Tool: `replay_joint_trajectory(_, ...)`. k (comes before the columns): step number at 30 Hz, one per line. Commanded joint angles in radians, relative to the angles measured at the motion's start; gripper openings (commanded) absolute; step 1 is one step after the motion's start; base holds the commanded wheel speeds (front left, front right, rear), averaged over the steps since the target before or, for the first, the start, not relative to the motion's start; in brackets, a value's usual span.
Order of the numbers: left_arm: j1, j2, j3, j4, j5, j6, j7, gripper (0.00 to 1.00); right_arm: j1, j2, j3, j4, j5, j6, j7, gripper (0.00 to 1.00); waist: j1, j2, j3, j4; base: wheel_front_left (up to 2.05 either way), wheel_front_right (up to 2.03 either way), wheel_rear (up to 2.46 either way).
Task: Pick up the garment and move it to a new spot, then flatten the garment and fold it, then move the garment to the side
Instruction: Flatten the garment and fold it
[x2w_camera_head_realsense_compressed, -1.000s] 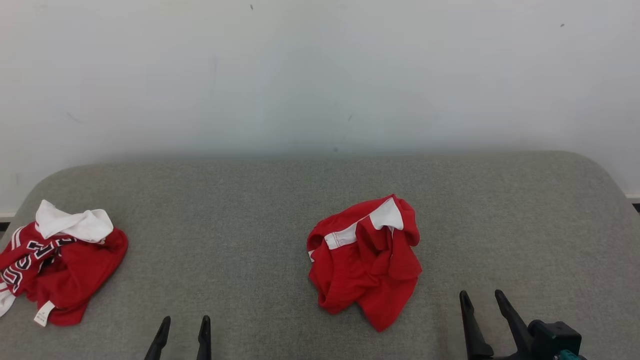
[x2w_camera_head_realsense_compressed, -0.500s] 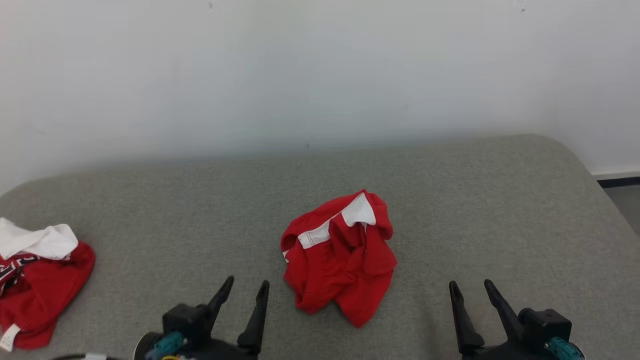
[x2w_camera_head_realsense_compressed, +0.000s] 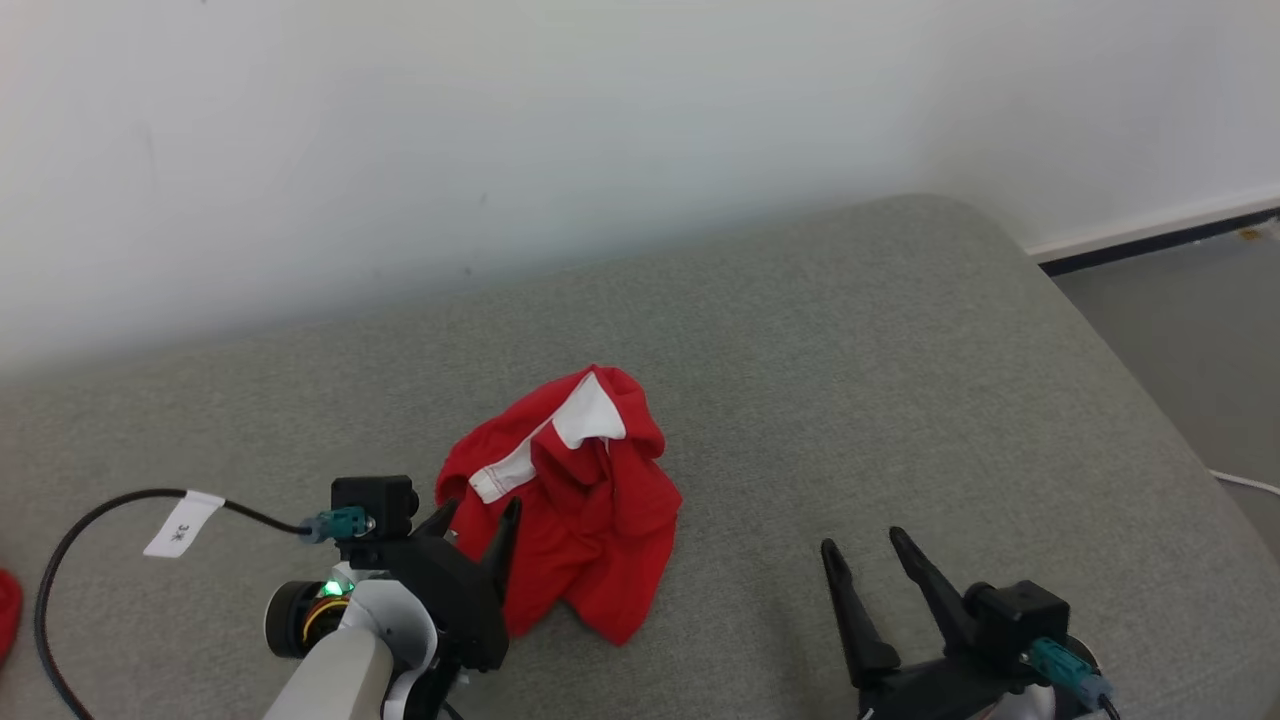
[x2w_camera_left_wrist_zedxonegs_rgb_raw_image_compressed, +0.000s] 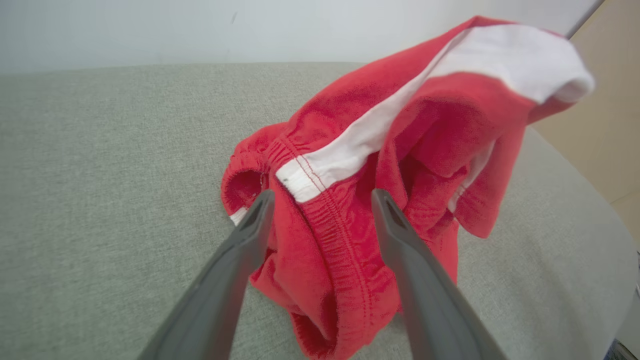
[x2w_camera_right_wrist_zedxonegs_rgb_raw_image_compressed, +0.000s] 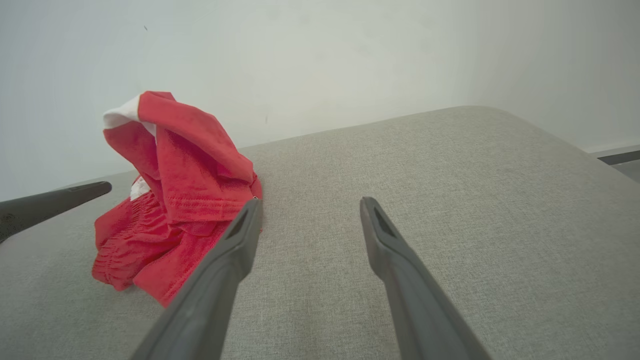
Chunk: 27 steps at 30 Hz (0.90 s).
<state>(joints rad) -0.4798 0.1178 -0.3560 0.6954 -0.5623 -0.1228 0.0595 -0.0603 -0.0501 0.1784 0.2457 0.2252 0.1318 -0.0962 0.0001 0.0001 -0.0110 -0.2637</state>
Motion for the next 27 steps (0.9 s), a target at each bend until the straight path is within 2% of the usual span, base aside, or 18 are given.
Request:
replay_joint_trajectory(1,-0.025,-0.005,0.007,0.031,-0.015,0.011,0.012,1.0,-0.022,0.0,0.024,-0.004,0.007,-0.002,0.006,1.0,-0.0001,-0.0001,0.043,-0.057,0.0,0.0,0.0)
replay_joint_trajectory(3,-0.055,-0.01,0.017,0.076,-0.025,0.028,0.027,1.0,-0.037,-0.001,0.047,-0.005,0.014,-0.002,0.006,1.0,-0.0001,-0.0001,0.052,-0.068,0.0,0.0,0.0)
replay_joint_trajectory(5,-0.081,-0.006,0.027,0.128,-0.016,0.076,0.044,1.0,-0.05,-0.001,0.066,-0.004,0.023,-0.002,0.004,1.0,-0.0001,-0.0001,0.061,-0.075,0.0,0.0,0.0)
replay_joint_trajectory(7,-0.108,-0.011,0.032,0.156,-0.022,0.091,0.046,1.0,-0.061,0.0,0.085,0.0,0.031,-0.002,0.0,1.0,-0.0001,-0.0001,0.07,-0.079,0.0,0.0,0.0)
replay_joint_trajectory(8,-0.116,-0.016,0.04,0.171,-0.033,0.091,0.048,0.94,-0.064,0.0,0.093,0.004,0.034,-0.002,-0.003,1.0,-0.0001,-0.0001,0.073,-0.08,0.0,0.0,0.0)
replay_joint_trajectory(9,-0.116,-0.016,0.04,0.171,-0.033,0.091,0.048,0.94,-0.064,0.0,0.093,0.004,0.034,-0.002,-0.003,1.0,-0.0001,-0.0001,0.073,-0.08,0.0,0.0,0.0)
replay_joint_trajectory(12,-0.144,-0.02,0.036,0.196,-0.04,0.07,0.044,0.49,-0.074,-0.001,0.11,0.015,0.039,-0.002,-0.004,1.0,-0.0001,-0.0001,0.079,-0.078,0.0,0.0,0.0)
replay_joint_trajectory(14,-0.156,-0.023,0.028,0.215,-0.045,0.056,0.048,0.47,-0.088,0.0,0.125,0.017,0.038,-0.002,-0.004,1.0,-0.0001,-0.0001,0.08,-0.073,0.0,0.0,0.0)
replay_joint_trajectory(16,-0.169,-0.028,0.024,0.224,-0.051,0.043,0.039,0.49,-0.093,0.0,0.143,0.021,0.042,-0.002,-0.002,1.0,-0.0001,-0.0001,0.078,-0.068,0.0,0.0,0.0)
replay_joint_trajectory(17,-0.179,-0.028,0.022,0.229,-0.047,0.04,0.029,0.55,-0.096,0.0,0.151,0.024,0.044,-0.002,-0.002,1.0,-0.0001,-0.0001,0.077,-0.066,0.0,0.0,0.0)
replay_joint_trajectory(18,-0.187,-0.029,0.019,0.237,-0.043,0.038,0.022,0.58,-0.099,-0.001,0.158,0.026,0.046,-0.002,-0.002,1.0,-0.0001,-0.0001,0.075,-0.064,0.0,0.0,0.0)
replay_joint_trajectory(20,-0.195,-0.031,0.015,0.248,-0.039,0.037,0.007,0.4,-0.105,-0.001,0.174,0.029,0.054,-0.002,-0.003,1.0,-0.0001,-0.0001,0.073,-0.061,0.0,0.0,0.0)
replay_joint_trajectory(21,-0.201,-0.031,0.012,0.251,-0.035,0.038,-0.005,0.27,-0.11,-0.001,0.183,0.031,0.056,-0.002,-0.002,1.0,-0.0001,-0.0001,0.072,-0.059,0.0,0.0,0.0)
replay_joint_trajectory(22,-0.205,-0.029,0.01,0.252,-0.03,0.039,-0.019,0.0,-0.117,0.0,0.189,0.033,0.059,-0.002,-0.001,1.0,-0.0001,-0.0001,0.071,-0.057,0.0,0.0,0.0)
replay_joint_trajectory(27,-0.229,-0.029,-0.004,0.246,-0.012,0.029,-0.09,0.0,-0.146,-0.001,0.212,0.056,0.066,-0.002,0.023,1.0,-0.0001,-0.0001,0.065,-0.037,0.0,0.0,0.0)
